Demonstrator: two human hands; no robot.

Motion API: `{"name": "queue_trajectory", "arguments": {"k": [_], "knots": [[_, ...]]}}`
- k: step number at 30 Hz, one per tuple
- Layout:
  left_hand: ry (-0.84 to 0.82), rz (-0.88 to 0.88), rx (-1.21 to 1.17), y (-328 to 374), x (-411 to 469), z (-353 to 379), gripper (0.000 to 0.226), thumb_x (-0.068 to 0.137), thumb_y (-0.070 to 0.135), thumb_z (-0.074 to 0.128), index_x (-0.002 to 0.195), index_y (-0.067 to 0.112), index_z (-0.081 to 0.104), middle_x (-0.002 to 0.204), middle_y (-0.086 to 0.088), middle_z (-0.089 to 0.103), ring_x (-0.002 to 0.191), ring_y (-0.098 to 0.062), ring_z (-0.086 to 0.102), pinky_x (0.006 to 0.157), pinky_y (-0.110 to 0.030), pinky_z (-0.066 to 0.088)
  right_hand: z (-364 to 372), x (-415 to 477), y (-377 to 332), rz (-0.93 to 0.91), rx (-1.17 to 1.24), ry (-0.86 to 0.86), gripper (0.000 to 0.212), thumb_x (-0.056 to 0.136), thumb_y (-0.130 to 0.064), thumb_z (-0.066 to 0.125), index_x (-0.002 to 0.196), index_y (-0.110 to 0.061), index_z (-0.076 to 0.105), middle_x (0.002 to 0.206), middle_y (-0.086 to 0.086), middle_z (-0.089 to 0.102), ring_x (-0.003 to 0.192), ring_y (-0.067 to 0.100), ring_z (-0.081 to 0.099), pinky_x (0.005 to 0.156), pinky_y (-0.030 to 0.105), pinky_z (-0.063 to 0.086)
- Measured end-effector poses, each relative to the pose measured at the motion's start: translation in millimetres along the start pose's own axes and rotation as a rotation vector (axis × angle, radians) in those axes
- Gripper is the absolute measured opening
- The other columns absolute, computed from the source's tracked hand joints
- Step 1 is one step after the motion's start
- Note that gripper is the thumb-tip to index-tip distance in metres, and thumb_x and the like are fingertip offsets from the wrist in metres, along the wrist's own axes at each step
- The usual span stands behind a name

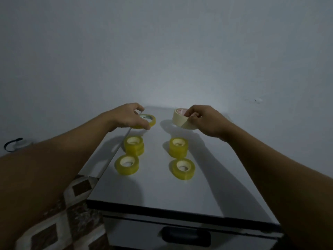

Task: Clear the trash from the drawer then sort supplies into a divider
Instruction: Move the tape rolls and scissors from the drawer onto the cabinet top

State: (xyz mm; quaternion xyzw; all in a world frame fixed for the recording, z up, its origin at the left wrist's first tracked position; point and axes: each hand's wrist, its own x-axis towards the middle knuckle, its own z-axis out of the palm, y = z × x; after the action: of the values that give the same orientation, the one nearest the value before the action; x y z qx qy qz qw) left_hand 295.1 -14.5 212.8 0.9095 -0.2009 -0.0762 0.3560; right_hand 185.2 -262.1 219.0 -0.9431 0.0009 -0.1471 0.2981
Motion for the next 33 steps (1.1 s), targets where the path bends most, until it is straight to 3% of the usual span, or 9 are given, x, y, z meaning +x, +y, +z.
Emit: {"name": "queue_trajectory", "arguments": {"k": [4,8,13,19,23,28,33], "knots": [[-0.135,-0.068,0.105,-7,20,8,0.092,0.067,0.033,0.089,0.145,0.026,0.04,0.141,-0.005,0.048,0.12,-0.028,0.051,0.103,-0.046,0.045,18,16,8,0.018,-0.037,-0.125,0.021,0.096,-0.015,0.05,0.109,-0.021,0.066,0.124,0.005,0.059,0.1,0.021,0.055,0.083,0.031,0.046],[-0.204,-0.112,0.151,-11,24,12,0.099,0.063,0.034,0.091,0.146,0.028,0.038,0.145,-0.004,0.046,0.125,-0.03,0.048,0.108,-0.051,0.041,23,15,3,0.084,-0.027,-0.246,0.023,0.098,-0.028,0.051,0.114,-0.019,0.064,0.117,0.006,0.058,0.09,0.023,0.057,0.068,0.03,0.049],[-0.197,-0.107,0.132,-14,20,13,0.094,0.067,0.037,0.088,0.146,0.028,0.039,0.145,-0.002,0.046,0.125,-0.029,0.048,0.106,-0.05,0.041,23,10,0,0.121,0.04,-0.312,0.023,0.091,-0.024,0.057,0.111,-0.018,0.065,0.108,0.009,0.062,0.081,0.023,0.058,0.066,0.032,0.046],[-0.171,-0.101,0.123,-18,15,12,0.085,0.072,0.04,0.084,0.144,0.027,0.041,0.142,-0.003,0.048,0.122,-0.029,0.05,0.101,-0.046,0.045,25,5,4,0.1,0.071,-0.329,0.023,0.08,-0.023,0.072,0.102,-0.021,0.067,0.102,-0.002,0.062,0.086,0.015,0.057,0.064,0.024,0.042],[-0.154,-0.102,0.092,-18,12,12,0.078,0.078,0.045,0.078,0.145,0.028,0.041,0.145,-0.004,0.047,0.124,-0.028,0.049,0.099,-0.044,0.045,30,5,4,0.089,0.031,-0.301,0.029,0.078,-0.026,0.076,0.105,-0.022,0.065,0.108,-0.001,0.062,0.096,0.019,0.061,0.076,0.03,0.051],[-0.106,-0.095,0.022,-17,5,9,0.076,0.083,0.043,0.074,0.148,0.024,0.039,0.149,-0.005,0.044,0.127,-0.029,0.048,0.102,-0.045,0.044,30,3,-6,0.131,-0.015,-0.348,0.035,0.08,-0.023,0.072,0.113,-0.021,0.061,0.112,0.004,0.06,0.093,0.023,0.065,0.063,0.028,0.055],[-0.032,-0.061,-0.025,-15,-4,-2,0.076,0.083,0.044,0.075,0.147,0.021,0.041,0.147,-0.005,0.046,0.124,-0.026,0.048,0.095,-0.041,0.044,27,2,-10,0.127,-0.058,-0.351,0.033,0.08,-0.022,0.072,0.112,-0.021,0.062,0.115,0.007,0.06,0.096,0.029,0.066,0.073,0.036,0.059]]}}
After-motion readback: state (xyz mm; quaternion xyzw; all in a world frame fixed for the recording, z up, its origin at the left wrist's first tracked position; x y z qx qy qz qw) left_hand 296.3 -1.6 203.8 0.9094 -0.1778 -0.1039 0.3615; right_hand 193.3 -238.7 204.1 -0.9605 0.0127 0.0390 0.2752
